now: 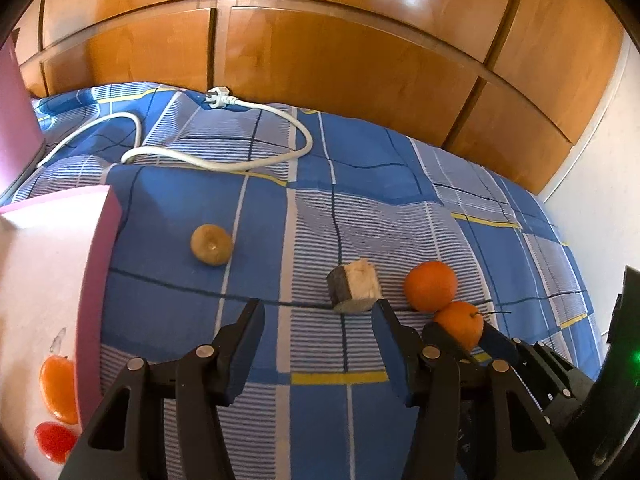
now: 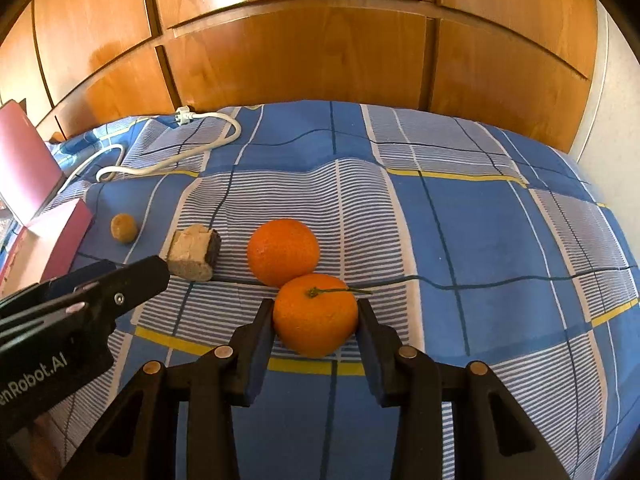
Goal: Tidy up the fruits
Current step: 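Close the left tool on the wooden log piece while the right holds the orange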
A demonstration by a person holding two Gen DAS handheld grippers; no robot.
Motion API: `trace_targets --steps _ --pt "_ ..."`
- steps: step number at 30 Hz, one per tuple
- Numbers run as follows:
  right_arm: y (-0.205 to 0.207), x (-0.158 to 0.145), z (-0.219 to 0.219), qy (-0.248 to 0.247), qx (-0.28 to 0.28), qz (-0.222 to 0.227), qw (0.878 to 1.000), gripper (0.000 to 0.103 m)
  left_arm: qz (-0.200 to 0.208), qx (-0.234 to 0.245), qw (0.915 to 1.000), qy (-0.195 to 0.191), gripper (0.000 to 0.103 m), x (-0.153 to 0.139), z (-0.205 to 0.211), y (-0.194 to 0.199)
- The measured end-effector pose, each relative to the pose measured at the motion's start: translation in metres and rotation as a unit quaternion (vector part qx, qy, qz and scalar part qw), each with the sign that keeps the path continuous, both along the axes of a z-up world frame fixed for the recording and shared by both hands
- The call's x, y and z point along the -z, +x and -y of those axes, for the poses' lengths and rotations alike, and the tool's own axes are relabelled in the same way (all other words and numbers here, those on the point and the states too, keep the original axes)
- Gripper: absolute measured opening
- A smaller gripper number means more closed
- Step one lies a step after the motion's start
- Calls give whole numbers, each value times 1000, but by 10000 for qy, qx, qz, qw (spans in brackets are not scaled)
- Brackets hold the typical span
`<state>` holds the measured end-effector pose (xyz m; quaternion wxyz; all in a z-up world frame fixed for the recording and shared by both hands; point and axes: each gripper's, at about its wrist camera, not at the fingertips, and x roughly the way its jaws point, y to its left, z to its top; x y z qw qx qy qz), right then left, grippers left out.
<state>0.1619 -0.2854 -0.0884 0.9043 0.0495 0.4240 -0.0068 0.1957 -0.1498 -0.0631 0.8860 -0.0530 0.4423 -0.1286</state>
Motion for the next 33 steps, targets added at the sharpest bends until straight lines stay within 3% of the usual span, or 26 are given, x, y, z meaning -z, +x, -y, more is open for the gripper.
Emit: trace_targets --steps 23,29,33 --pt "2 4 2 28 -56 31 10000 42 -134 237 9996 58 56 18 27 22" --pt "1 4 2 39 -50 48 10000 40 -56 287 9994 158 40 18 30 25" --pt "1 2 6 129 58 75 9999 39 32 302 9993 231 35 20 31 25"
